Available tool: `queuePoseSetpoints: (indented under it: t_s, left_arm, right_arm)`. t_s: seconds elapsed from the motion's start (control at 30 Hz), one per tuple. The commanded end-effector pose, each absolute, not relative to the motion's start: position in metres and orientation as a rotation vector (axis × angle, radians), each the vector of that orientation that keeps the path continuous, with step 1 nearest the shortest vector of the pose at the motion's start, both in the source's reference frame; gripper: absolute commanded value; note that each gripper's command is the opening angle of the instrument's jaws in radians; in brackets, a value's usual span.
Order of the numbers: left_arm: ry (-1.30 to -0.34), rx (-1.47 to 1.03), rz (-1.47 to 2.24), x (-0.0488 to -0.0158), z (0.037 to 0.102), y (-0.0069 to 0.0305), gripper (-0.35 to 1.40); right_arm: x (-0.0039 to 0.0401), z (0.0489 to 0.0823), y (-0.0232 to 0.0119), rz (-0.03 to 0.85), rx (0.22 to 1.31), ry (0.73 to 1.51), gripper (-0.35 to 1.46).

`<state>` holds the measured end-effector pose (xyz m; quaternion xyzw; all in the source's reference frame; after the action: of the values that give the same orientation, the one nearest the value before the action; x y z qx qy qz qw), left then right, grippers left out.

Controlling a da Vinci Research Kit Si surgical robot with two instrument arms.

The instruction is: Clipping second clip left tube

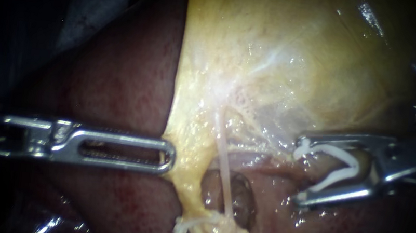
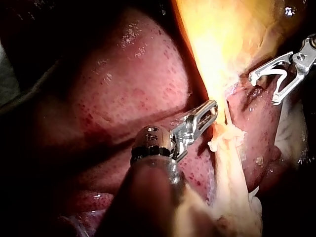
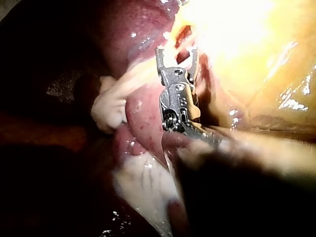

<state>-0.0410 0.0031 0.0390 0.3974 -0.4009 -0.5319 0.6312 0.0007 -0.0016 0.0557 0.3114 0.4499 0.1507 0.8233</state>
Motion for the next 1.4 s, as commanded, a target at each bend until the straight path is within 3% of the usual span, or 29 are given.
queuePoseSetpoints:
  t_s: [0.03,0.57,1.4]
  left_arm:
    - [-0.918,0.91,-1.217,-0.041,0.0391,0.0031,-0.33]
    - [-0.918,0.909,-1.217,-0.0411,0.039,0.0031,-0.33]
    - [-0.918,0.908,-1.219,-0.0412,0.0389,0.003,-0.33]
  right_arm:
    - [0.0012,0.0562,-0.0021,0.319,0.67,0.951,0.56]
    - [0.0069,0.061,-0.006,0.287,0.746,0.918,0.54]
    - [0.0106,0.0643,-0.008,0.25,0.799,0.883,0.46]
